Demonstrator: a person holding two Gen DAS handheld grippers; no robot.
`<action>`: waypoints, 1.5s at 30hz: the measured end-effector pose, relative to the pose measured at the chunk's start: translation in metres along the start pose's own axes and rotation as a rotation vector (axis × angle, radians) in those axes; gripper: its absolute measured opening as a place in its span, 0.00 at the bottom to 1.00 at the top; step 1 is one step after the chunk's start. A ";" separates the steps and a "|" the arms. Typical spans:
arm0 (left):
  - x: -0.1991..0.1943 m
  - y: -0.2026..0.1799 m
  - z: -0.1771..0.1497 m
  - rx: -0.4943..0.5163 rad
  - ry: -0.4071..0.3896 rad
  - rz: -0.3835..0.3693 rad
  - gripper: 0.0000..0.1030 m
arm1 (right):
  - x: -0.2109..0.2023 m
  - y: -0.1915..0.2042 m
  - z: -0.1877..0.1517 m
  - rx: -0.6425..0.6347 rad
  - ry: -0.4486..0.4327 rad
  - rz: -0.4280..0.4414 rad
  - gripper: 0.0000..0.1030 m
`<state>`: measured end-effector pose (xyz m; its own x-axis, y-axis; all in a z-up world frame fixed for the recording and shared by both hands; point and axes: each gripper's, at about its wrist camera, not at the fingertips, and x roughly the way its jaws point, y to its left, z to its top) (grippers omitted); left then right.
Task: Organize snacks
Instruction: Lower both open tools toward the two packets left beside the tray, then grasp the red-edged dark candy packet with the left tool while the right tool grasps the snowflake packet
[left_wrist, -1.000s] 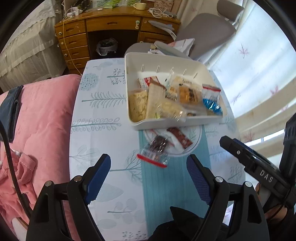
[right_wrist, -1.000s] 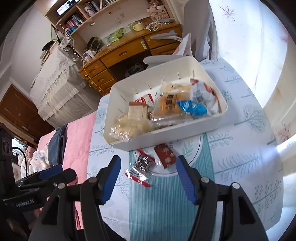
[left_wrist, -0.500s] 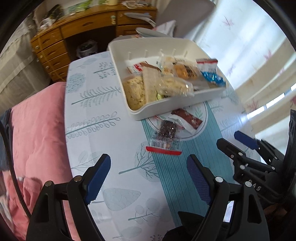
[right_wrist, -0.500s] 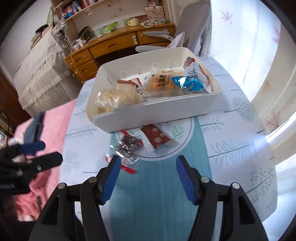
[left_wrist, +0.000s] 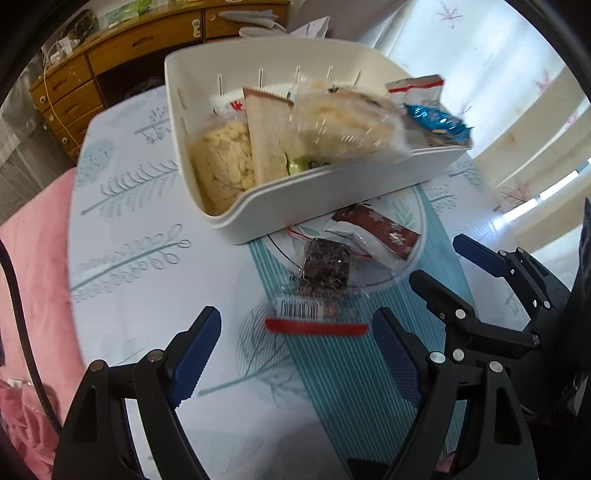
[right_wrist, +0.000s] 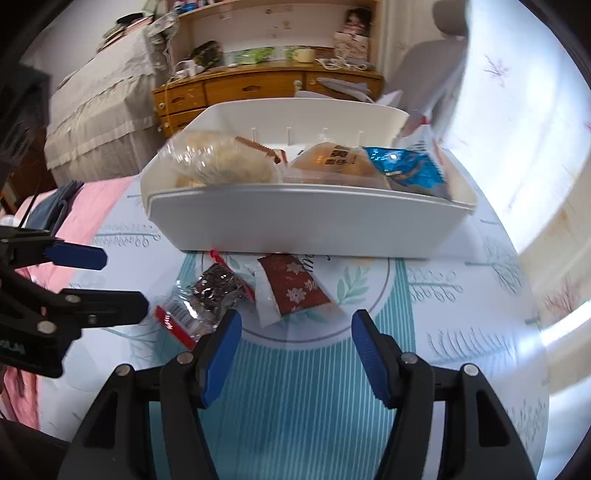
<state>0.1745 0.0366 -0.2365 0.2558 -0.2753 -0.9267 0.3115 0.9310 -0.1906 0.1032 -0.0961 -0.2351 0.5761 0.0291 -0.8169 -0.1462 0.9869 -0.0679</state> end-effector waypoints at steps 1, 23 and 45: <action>0.005 0.001 0.001 -0.005 0.000 -0.001 0.81 | 0.007 -0.001 0.000 -0.017 0.001 0.007 0.61; 0.057 -0.002 0.015 -0.095 -0.043 -0.052 0.69 | 0.059 0.004 0.004 -0.180 0.029 0.048 0.54; 0.035 0.017 -0.009 -0.215 0.098 -0.085 0.15 | 0.055 0.021 0.009 -0.099 0.232 0.157 0.44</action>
<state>0.1800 0.0448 -0.2750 0.1432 -0.3402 -0.9294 0.1231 0.9379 -0.3244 0.1387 -0.0724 -0.2765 0.3429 0.1321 -0.9301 -0.3030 0.9527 0.0236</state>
